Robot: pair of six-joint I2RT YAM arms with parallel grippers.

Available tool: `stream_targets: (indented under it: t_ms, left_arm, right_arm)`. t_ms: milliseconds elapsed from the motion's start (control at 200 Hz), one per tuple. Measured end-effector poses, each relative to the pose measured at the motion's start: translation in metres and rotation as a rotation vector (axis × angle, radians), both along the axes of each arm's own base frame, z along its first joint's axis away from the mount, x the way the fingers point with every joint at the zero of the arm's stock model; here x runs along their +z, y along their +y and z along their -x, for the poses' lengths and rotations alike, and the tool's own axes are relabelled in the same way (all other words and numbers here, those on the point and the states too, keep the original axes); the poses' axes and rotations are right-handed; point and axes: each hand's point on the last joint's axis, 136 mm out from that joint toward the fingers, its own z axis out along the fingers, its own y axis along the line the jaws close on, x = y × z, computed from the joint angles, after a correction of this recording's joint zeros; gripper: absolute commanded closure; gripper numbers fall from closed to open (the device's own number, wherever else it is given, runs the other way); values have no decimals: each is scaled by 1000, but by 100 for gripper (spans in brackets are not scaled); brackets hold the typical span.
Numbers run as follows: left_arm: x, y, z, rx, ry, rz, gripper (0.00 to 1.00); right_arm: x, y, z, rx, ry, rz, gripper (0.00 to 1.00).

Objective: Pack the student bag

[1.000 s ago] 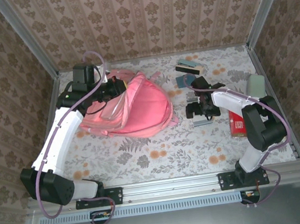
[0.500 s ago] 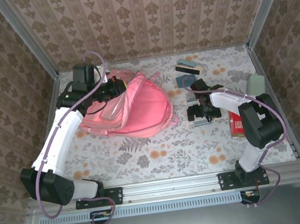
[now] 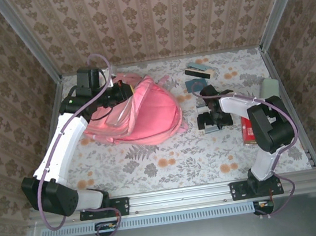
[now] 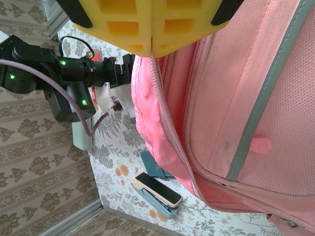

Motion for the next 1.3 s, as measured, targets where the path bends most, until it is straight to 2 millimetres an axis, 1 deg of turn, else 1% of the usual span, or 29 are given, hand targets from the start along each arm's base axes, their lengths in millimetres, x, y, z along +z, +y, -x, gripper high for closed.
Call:
stream_targets:
  t_ms: [125,185,240,280,390,510,585,690,810,905,1135,1225,1300]
  left_arm:
    - [0,0,0,0,0,0,100]
    - [0,0,0,0,0,0,100]
    - [0,0,0,0,0,0,100]
    - [0,0,0,0,-1,0,100]
    - [4,0,0,1,-8,3,100]
    - [16,-1,-2,4,-31,14,100]
    - [23,0,-4,13,-43,19,100]
    - [26,1,-5,24,-44,25,100]
    - [25,1,-7,30,-37,26,100]
    - [25,1,-7,31,-36,27,100]
    - [25,1,-7,33,-33,29,100]
    - [25,1,-7,34,-32,28,100]
    - [25,2,-7,36,-31,28,100]
  right_arm:
    - [0,2,0,7,8,1,5]
    - [1,3,0,11,4,5,9]
    - [3,4,1,17,-7,4,13]
    - [6,5,3,22,-16,5,13]
    - [29,11,-1,37,-89,-10,14]
    - [53,19,-3,57,-162,-35,14]
    - [63,25,-3,75,-190,-47,15]
    - [80,41,-7,111,-230,-65,15]
    - [106,63,-17,153,-296,-99,15]
    - [121,75,-23,167,-334,-123,15]
    - [122,76,-23,155,-335,-130,16]
    - [119,75,-22,152,-328,-128,15]
    - [112,73,-17,149,-311,-122,15]
